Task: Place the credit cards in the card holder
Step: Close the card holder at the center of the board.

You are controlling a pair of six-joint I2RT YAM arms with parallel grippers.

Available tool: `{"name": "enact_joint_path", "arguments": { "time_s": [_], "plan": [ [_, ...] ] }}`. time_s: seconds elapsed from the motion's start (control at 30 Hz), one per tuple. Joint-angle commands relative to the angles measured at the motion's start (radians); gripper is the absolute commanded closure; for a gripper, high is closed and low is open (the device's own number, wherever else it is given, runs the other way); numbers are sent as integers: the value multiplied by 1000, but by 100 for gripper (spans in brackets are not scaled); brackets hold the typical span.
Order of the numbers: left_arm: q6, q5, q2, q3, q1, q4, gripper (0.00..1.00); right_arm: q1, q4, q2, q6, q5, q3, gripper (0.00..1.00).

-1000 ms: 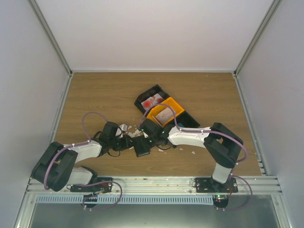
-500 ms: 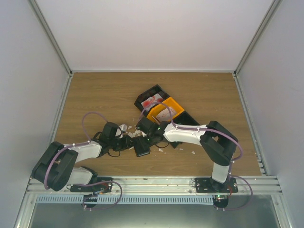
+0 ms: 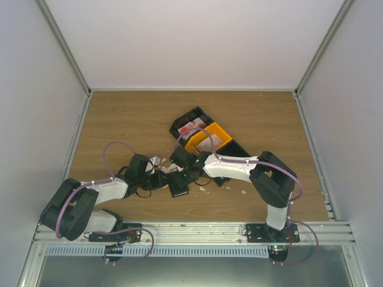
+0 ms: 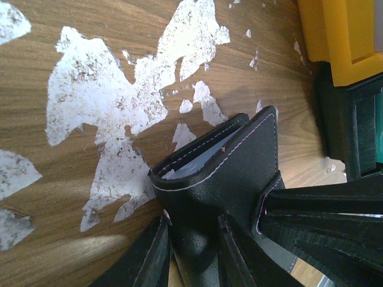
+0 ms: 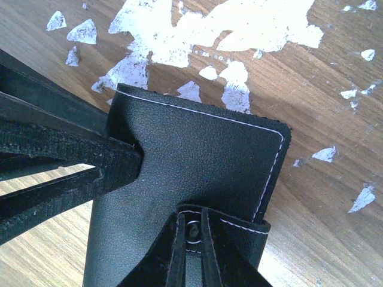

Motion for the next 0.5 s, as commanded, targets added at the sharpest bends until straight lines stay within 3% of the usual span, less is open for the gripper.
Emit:
{"name": "enact_joint_path", "arguments": {
  "time_s": [0.0, 0.13, 0.3, 0.47],
  "plan": [
    [15, -28, -4, -22, -14, -35, 75, 21, -62, 111, 28, 61, -64, 98],
    [19, -61, -76, 8, -14, -98, 72, 13, -30, -22, 53, 151, -41, 94],
    [29, -139, -208, 93, -15, -217, 62, -8, 27, -234, 85, 252, -57, 67],
    [44, -212, -342, 188, -14, -332, 50, -21, 8, -459, 114, 411, -124, 54]
  ]
}}
